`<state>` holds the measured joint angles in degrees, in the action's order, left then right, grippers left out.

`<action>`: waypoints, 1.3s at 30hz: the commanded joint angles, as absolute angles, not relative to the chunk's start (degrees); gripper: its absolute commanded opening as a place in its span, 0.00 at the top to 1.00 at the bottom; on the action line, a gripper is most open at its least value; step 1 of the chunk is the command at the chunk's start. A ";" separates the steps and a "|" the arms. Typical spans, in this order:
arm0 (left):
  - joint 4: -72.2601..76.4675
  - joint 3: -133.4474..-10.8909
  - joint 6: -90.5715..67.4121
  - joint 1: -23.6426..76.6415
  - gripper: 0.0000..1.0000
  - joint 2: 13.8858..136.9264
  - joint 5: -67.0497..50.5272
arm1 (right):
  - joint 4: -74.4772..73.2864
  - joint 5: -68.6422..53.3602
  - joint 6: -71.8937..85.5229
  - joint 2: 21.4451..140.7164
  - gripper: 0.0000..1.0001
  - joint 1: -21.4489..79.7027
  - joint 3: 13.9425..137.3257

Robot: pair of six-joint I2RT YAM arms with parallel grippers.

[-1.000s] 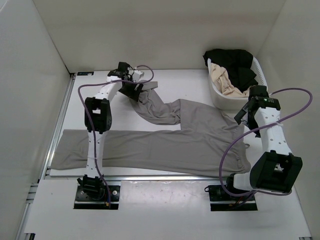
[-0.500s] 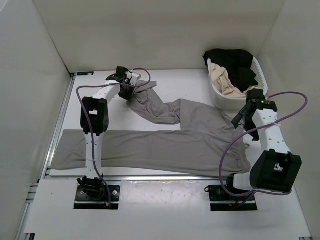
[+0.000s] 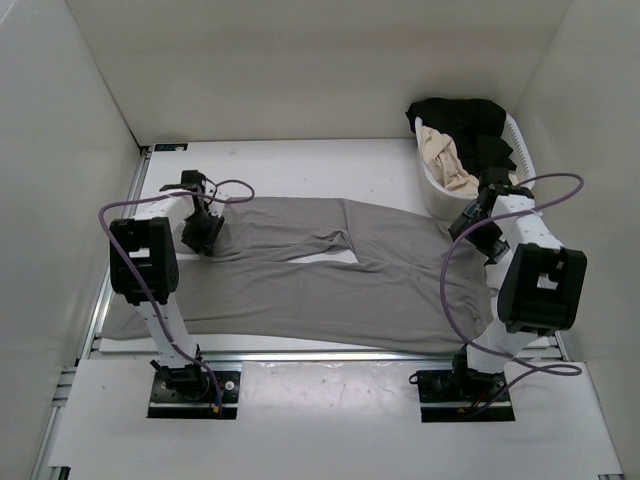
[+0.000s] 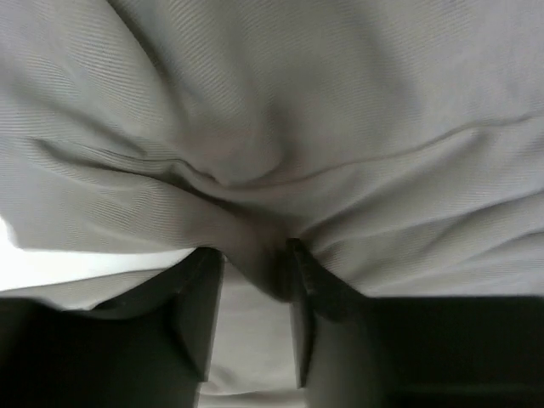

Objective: Fold and stack the trousers
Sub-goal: Flatten the trousers out, then fold the trousers

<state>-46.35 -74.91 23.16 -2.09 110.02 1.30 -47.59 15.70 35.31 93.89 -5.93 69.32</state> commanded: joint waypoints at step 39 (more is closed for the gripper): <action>-49.31 -113.64 18.36 -10.81 0.86 137.73 -13.45 | -35.33 11.86 41.57 109.16 0.44 -12.39 69.96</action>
<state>-44.80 -116.86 17.26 -11.18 138.61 -12.47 -36.36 12.62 40.47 107.39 -12.36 70.48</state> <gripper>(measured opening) 0.169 0.596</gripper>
